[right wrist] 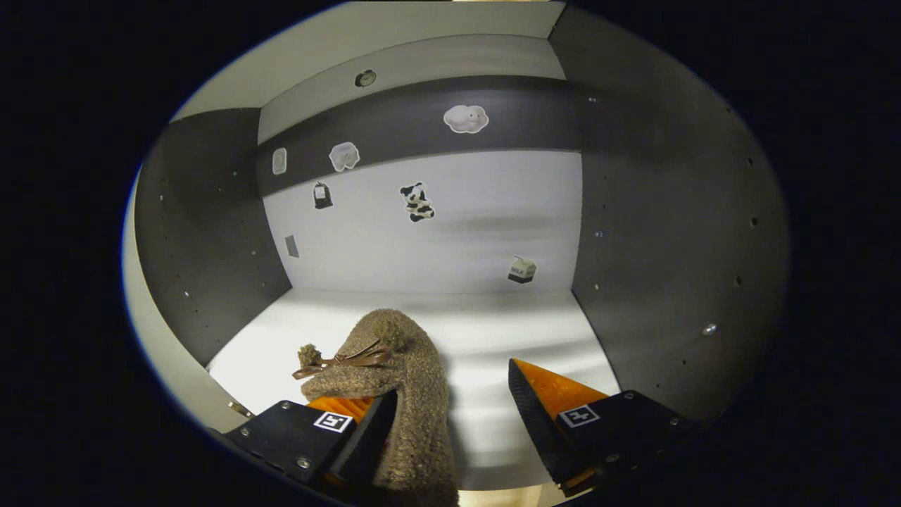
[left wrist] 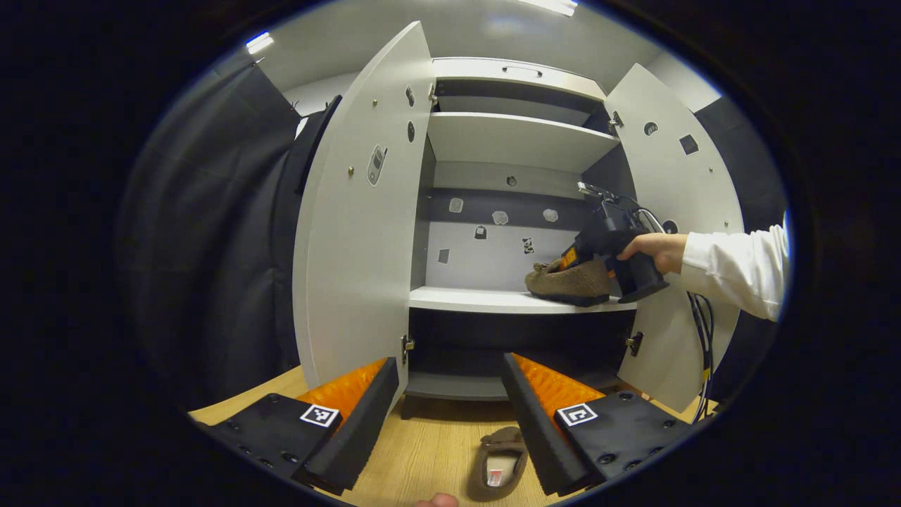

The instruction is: Grab one shoe with the right hand and put it into the shoe cabinet, grab the other shoe with the left hand and put it into the shoe cabinet; then close the right door with the right hand and the left door with the left hand.

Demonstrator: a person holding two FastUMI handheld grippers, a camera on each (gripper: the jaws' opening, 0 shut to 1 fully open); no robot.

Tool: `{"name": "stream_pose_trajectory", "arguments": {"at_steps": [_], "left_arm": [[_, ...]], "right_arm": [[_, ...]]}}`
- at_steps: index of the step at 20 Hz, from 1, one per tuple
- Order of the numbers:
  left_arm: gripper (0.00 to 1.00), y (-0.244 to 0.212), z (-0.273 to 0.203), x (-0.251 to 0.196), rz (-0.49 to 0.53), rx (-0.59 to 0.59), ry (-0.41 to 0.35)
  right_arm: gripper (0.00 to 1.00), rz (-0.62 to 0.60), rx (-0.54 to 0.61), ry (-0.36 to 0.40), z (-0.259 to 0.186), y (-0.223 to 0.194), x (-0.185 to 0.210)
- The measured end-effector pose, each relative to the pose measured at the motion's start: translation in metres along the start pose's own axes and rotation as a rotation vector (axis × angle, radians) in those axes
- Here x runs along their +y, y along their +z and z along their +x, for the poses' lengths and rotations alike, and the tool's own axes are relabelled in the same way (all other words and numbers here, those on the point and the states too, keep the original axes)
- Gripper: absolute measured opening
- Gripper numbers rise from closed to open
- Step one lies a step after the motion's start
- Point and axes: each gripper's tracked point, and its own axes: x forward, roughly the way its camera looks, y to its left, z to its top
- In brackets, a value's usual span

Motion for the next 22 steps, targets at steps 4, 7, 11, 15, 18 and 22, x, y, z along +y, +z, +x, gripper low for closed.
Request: {"name": "stream_pose_trajectory", "arguments": {"at_steps": [4,7,11,15,18,22], "left_arm": [[0.97,-0.006,0.000,0.005,0.003,0.014,0.014],[0.97,-0.008,-0.001,0.007,0.007,0.018,0.021],[0.97,-0.014,0.002,0.011,0.006,0.038,0.029],[0.94,-0.014,0.005,0.009,0.012,0.038,0.022],[0.97,-0.018,0.008,-0.001,-0.002,0.060,-0.014],[0.96,-0.015,0.010,-0.007,0.001,0.051,-0.041]], "right_arm": [[0.91,0.097,0.044,0.101,0.002,-0.009,0.021],[0.93,0.130,0.045,0.077,0.005,-0.010,0.020],[0.93,-0.042,-0.146,-0.155,-0.004,0.023,-0.010],[0.95,-0.187,-0.256,-0.286,-0.028,0.040,-0.024],[0.95,-0.262,-0.243,-0.323,-0.027,0.040,-0.029],[0.93,-0.285,-0.251,-0.326,-0.020,0.043,-0.036]]}}
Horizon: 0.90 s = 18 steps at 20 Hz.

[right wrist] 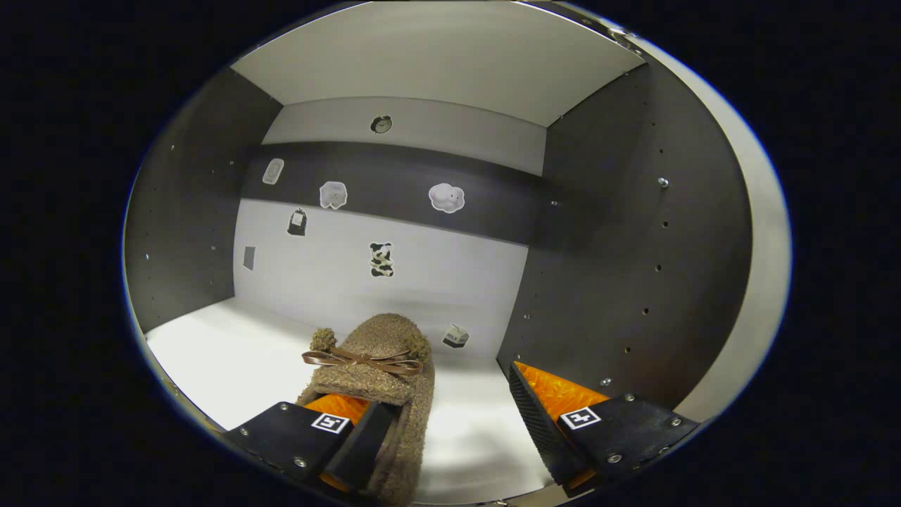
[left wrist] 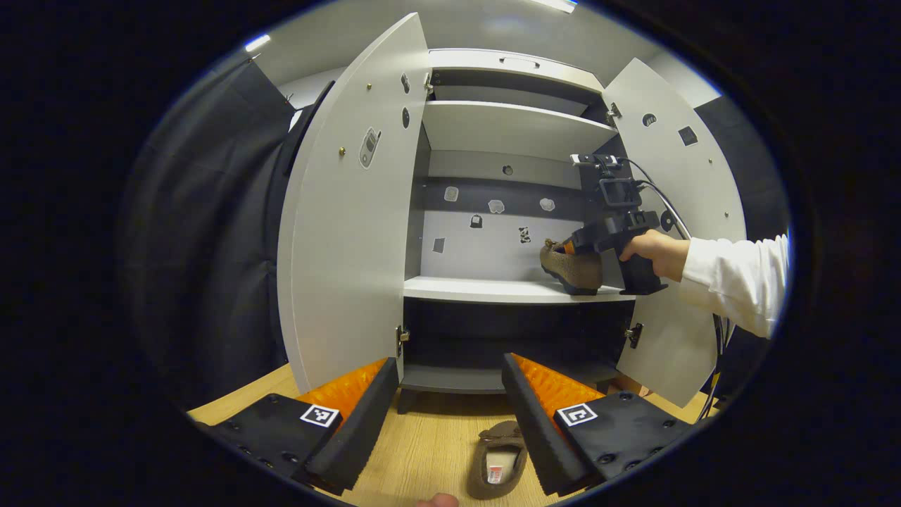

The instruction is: Grab one shoe with the right hand and put it into the shoe cabinet, grab the other shoe with the left hand and put it into the shoe cabinet; then close the right door with the right hand and the left door with the left hand.

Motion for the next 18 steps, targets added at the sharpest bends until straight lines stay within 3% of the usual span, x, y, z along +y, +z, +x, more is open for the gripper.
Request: {"name": "stream_pose_trajectory", "arguments": {"at_steps": [2,4,6,8,12,14,18], "left_arm": [[0.97,-0.002,0.000,-0.007,0.006,0.007,-0.021],[0.97,-0.002,0.002,-0.006,0.026,0.002,-0.025],[0.97,-0.006,0.003,-0.008,0.025,0.014,-0.029],[0.94,-0.009,0.003,-0.013,0.014,0.020,-0.052],[0.97,-0.010,0.005,-0.012,0.028,0.011,-0.058],[0.97,-0.012,0.005,-0.011,0.019,0.012,-0.063],[0.96,-0.006,0.007,-0.010,0.016,-0.007,-0.079]], "right_arm": [[0.92,0.064,0.117,0.044,0.004,-0.014,0.007],[0.92,0.037,0.135,0.079,-0.004,-0.008,0.008],[0.93,0.026,0.283,0.128,-0.002,-0.022,0.012],[0.95,0.158,0.427,0.178,0.008,-0.021,0.021],[0.94,0.316,0.584,0.302,-0.021,-0.011,0.039],[0.94,0.342,0.546,0.306,-0.023,0.002,0.038],[0.94,0.300,0.327,0.281,-0.052,0.046,0.036]]}}
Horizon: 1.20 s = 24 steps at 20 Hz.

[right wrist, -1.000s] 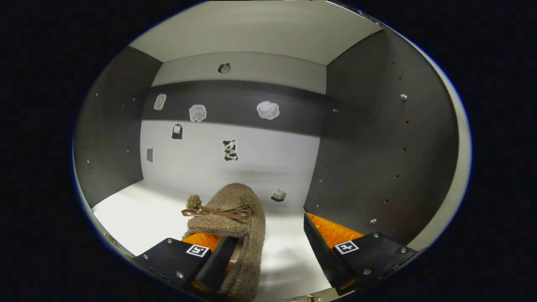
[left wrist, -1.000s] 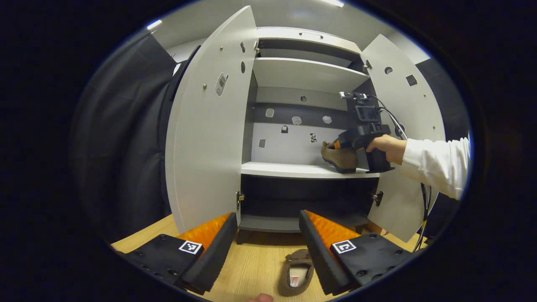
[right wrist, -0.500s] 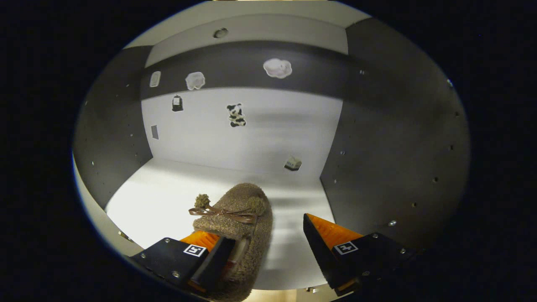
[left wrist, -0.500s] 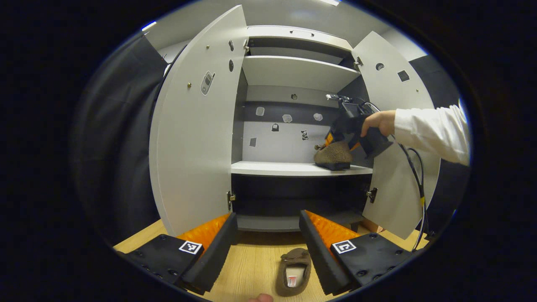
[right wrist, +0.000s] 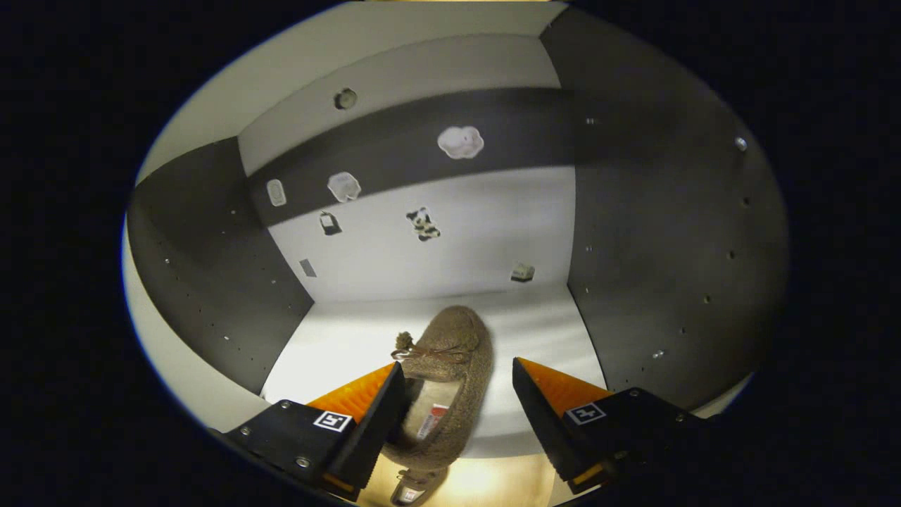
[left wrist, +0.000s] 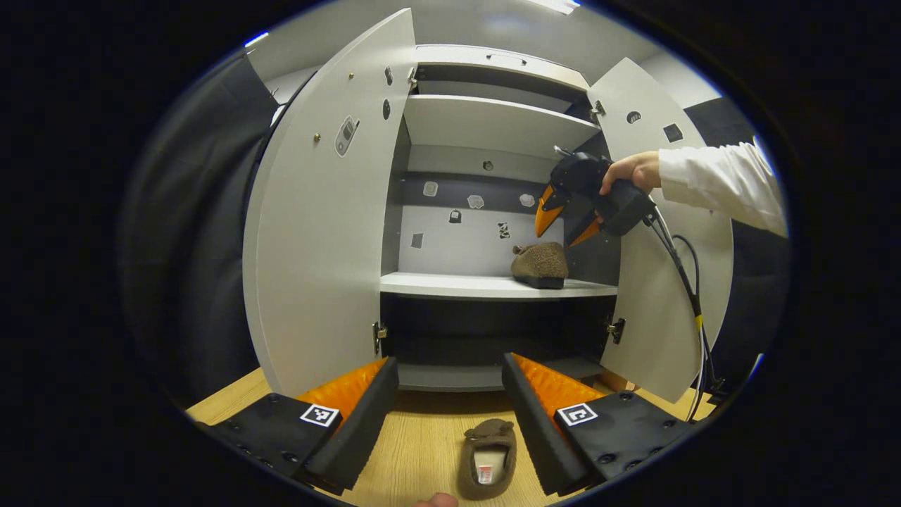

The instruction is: Grab one shoe with the right hand and put it into the shoe cabinet, grab the other shoe with the left hand and put it into the shoe cabinet; then close the right door with the right hand and the left door with the left hand.

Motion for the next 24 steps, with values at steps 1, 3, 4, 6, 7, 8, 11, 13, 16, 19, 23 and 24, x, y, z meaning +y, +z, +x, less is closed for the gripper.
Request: {"name": "stream_pose_trajectory", "arguments": {"at_steps": [1,3,4,6,7,8,11,13,16,19,23,24], "left_arm": [[0.97,0.002,0.000,0.001,0.007,-0.004,0.001],[0.94,0.007,0.001,0.001,0.008,-0.017,0.000],[0.94,0.008,0.000,0.000,0.004,-0.021,-0.002],[0.97,0.011,-0.003,-0.002,-0.004,-0.028,-0.003],[0.97,0.011,-0.003,-0.003,-0.007,-0.028,-0.002],[0.97,0.009,-0.004,-0.005,-0.011,-0.024,-0.005],[0.97,0.001,-0.008,-0.013,-0.030,0.006,-0.024],[0.99,-0.006,-0.012,-0.020,-0.034,0.029,-0.032],[0.96,-0.019,-0.019,-0.026,-0.013,0.062,-0.031],[0.97,-0.037,-0.028,-0.028,-0.008,0.110,-0.025],[0.97,-0.071,-0.034,-0.028,0.007,0.205,-0.035],[0.97,-0.081,-0.032,-0.029,0.020,0.231,-0.050]], "right_arm": [[0.94,-0.005,-0.047,0.024,-0.013,0.005,0.012],[0.94,-0.029,-0.145,0.058,-0.040,0.011,0.031],[0.94,-0.055,-0.190,0.065,-0.055,0.011,0.038],[0.94,-0.114,-0.286,0.072,-0.088,0.007,0.047],[0.94,-0.152,-0.331,0.070,-0.104,0.002,0.050],[0.94,-0.197,-0.365,0.046,-0.121,-0.008,0.045],[0.94,-0.267,-0.466,-0.009,-0.169,-0.041,0.035],[0.95,-0.263,-0.481,-0.002,-0.192,-0.071,0.030],[0.95,-0.254,-0.505,-0.020,-0.218,-0.110,0.010],[0.95,-0.284,-0.515,-0.076,-0.237,-0.149,-0.012],[0.95,-0.216,-0.529,-0.096,-0.264,-0.187,-0.033],[0.95,-0.200,-0.545,-0.097,-0.271,-0.194,-0.038]]}}
